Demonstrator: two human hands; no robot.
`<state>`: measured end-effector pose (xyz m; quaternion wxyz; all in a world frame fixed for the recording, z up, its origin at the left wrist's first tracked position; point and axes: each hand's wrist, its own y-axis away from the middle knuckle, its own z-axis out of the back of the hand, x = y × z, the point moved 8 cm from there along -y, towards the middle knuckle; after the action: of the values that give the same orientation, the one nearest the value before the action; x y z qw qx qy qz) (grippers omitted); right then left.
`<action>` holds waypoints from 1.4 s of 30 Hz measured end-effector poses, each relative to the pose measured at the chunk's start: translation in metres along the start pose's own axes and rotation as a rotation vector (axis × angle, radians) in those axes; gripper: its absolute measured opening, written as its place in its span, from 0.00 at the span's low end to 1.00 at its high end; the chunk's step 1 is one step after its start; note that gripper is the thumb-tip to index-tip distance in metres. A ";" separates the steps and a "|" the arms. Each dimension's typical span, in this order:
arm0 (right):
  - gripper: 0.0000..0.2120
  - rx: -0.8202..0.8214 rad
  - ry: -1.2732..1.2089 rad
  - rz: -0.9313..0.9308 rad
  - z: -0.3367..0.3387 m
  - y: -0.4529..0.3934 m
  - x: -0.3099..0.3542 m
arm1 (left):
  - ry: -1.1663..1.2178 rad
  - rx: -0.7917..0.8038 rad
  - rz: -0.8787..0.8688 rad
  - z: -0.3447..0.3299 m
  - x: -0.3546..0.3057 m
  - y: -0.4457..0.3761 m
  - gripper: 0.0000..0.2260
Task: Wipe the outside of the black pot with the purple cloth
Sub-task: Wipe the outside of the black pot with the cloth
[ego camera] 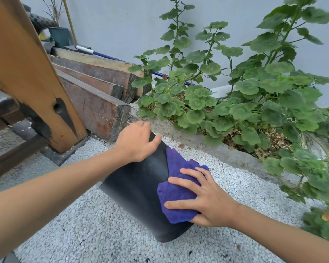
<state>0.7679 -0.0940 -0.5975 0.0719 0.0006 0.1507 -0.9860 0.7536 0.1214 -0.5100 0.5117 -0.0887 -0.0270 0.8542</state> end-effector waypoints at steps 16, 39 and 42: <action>0.11 -0.686 -1.176 -1.052 0.042 0.001 -0.100 | -0.023 -0.188 -0.202 0.017 -0.005 0.039 0.33; 0.13 -0.318 -0.695 -0.807 0.005 -0.028 -0.031 | 0.208 -0.007 -0.047 0.023 0.008 -0.017 0.08; 0.12 -0.332 -0.695 -0.815 0.007 -0.030 -0.036 | 0.154 0.108 -0.091 0.008 0.006 -0.016 0.12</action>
<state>0.7994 -0.0625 -0.5806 -0.2705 -0.3939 0.2596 -0.8392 0.7636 0.1348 -0.5006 0.5547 -0.1252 0.0544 0.8208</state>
